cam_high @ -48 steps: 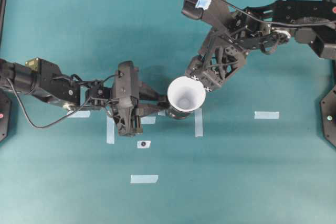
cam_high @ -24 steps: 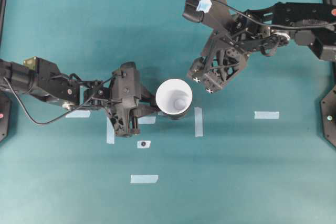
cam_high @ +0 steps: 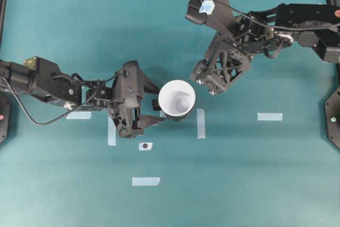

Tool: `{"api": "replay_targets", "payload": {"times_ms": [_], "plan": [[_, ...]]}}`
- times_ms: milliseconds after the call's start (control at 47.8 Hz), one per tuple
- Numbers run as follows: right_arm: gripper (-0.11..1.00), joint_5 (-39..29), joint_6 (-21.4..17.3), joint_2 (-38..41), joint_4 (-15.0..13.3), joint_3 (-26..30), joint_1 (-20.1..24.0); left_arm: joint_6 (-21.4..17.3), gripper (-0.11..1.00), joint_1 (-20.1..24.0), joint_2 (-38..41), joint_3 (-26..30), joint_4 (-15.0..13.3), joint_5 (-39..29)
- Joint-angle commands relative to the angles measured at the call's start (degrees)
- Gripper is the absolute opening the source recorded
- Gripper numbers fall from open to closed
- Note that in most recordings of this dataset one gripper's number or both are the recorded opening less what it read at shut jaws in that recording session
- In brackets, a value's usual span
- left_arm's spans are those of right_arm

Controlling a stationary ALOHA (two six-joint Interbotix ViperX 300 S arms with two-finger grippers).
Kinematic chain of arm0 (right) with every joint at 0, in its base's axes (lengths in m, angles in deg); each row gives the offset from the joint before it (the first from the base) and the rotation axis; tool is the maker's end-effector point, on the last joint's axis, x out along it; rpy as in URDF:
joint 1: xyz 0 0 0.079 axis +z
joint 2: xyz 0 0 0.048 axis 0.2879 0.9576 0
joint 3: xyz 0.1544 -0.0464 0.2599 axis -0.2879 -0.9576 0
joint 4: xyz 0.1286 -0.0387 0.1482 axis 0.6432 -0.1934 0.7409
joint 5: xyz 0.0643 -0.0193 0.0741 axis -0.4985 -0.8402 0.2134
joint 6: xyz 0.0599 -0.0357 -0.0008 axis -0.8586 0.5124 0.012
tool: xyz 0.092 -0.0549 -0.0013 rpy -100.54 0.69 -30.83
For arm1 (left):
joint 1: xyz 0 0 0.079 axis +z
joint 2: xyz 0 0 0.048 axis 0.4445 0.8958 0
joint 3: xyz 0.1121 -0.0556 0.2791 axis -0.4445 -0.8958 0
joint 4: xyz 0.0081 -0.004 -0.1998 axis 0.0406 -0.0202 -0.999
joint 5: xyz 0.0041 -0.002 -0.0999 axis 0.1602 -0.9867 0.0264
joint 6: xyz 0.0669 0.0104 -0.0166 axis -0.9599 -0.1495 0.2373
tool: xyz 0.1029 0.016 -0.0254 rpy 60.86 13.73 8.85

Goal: Holding the cup holder with the left arm, the right arm places the cup into the cup holder.

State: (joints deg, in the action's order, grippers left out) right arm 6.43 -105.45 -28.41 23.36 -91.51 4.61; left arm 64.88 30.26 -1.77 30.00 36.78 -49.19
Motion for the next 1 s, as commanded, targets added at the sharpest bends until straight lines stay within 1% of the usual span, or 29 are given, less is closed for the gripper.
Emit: {"api": "replay_targets", "payload": {"times_ms": [0, 167, 439, 711, 983], "plan": [[0.91, 0.4, -0.5, -1.1, 0.0, 0.5, 0.1, -0.1, 0.93, 0.1, -2.5, 0.7, 0.2, 0.3], [0.91, 0.8, -0.6, -1.1, 0.0, 0.4, 0.1, -0.2, 0.93, 0.1, -3.4, 0.5, 0.2, -0.3], [0.91, 0.8, -0.5, -1.1, -0.1, 0.4, 0.3, -0.1, 0.93, 0.1, -5.1, 0.4, 0.2, -5.4], [0.91, 0.7, -0.5, -1.1, 0.0, 0.4, 0.3, -0.2, 0.93, -0.1, -8.3, -0.9, 0.2, -5.8], [0.91, 0.8, -0.6, -1.2, 0.0, 0.4, 0.5, -0.2, 0.93, -1.2, -11.2, -2.9, 0.2, -5.9]]}}
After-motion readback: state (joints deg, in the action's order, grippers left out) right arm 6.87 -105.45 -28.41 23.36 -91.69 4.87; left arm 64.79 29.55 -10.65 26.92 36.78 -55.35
